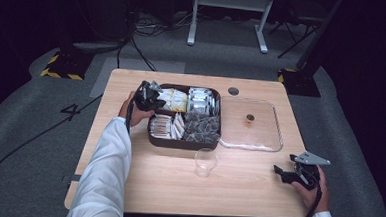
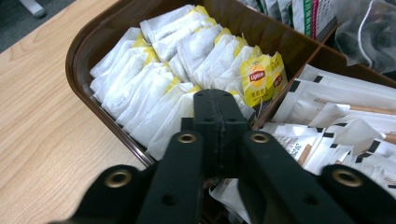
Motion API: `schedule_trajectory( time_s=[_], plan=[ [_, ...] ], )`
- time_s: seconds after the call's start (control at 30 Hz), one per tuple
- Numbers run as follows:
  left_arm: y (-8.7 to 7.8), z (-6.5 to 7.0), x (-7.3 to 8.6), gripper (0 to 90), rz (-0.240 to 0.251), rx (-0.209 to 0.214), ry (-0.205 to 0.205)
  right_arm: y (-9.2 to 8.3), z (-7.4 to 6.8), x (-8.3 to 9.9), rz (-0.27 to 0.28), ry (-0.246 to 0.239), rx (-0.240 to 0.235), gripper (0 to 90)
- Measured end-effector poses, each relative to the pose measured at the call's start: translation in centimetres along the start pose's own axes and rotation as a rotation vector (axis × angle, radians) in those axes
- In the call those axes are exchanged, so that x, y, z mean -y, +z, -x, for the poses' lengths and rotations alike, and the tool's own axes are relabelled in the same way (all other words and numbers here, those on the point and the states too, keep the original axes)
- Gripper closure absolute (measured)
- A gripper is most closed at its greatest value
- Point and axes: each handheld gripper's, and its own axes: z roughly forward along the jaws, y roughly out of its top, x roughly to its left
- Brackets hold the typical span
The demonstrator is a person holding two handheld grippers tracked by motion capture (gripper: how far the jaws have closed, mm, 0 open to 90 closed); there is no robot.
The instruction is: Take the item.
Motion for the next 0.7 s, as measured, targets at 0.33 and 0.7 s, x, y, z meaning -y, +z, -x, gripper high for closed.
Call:
schedule_trajectory(
  time_s=[0.33, 0.7],
  plan=[
    [-1.5, -0.1, -0.1, 90.0, 0.054, -0.019, -0.001, 0.0, 0.0, 0.0, 0.0, 0.0, -0.001, 17.0],
    [-0.3, 0.3, -0.1, 66.8, -0.014, 0.018, 0.018, 0.0, 0.0, 0.0, 0.0, 0.0, -0.001, 17.0]
  ],
)
